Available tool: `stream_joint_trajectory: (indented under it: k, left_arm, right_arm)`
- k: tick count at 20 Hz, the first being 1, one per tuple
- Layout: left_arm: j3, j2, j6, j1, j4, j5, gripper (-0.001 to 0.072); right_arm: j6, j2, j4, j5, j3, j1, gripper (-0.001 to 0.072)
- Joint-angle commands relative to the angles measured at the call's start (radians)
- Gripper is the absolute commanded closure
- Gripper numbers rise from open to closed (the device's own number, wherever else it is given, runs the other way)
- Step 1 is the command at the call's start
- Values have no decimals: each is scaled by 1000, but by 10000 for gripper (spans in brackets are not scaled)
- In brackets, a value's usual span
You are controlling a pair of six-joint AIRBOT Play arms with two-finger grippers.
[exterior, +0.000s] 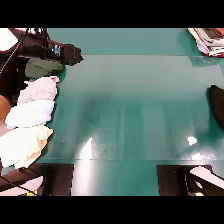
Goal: Fold the shirts.
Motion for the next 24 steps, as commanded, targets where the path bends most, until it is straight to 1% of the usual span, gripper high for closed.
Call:
stream_joint_trajectory:
  k: [1, 2, 3, 6, 8, 9, 11, 12, 14, 15, 17, 21, 24]
  left_arm:
    - [0, 0, 1, 0, 0, 1, 685]
    - [0, 0, 1, 0, 0, 2, 685]
    - [0, 0, 1, 0, 0, 3, 685]
    - [0, 0, 1, 0, 0, 3, 685]
    - [0, 0, 1, 0, 1, 2, 685]
    - [0, 0, 1, 0, 0, -3, 685]
    - [0, 0, 1, 0, 0, -14, 685]
    - [0, 0, 1, 0, 0, -3, 685]
    - [0, 0, 1, 0, 0, 25, 685]
    - [0, 0, 1, 0, 0, 35, 685]
    - [0, 0, 1, 0, 0, 59, 685]
    - [0, 0, 0, 0, 0, 92, 685]
    - [0, 0, 0, 0, 0, 106, 685]
  right_arm:
    - [3, 3, -218, 73, 89, -6, 186]
    - [4, 3, -222, 80, 122, -6, 186]
    - [4, 3, -174, 80, 154, -3, 187]
    - [4, 4, 74, 88, 216, 76, 188]
    - [3, 4, 224, 133, 222, 195, 191]
    - [2, 4, 266, 151, 222, 267, 191]
    - [2, 4, 268, 159, 222, 447, 192]
    - [2, 4, 263, 159, 222, 538, 234]
    - [-3, 4, 261, 157, 222, 701, 409]
    - [-25, 4, 261, 153, 222, 771, 468]
    - [-80, 4, 260, 151, 222, 892, 695]
    - [-84, 4, 260, 147, 222, 1020, 696]
    - [-84, 4, 261, 151, 222, 1038, 696]
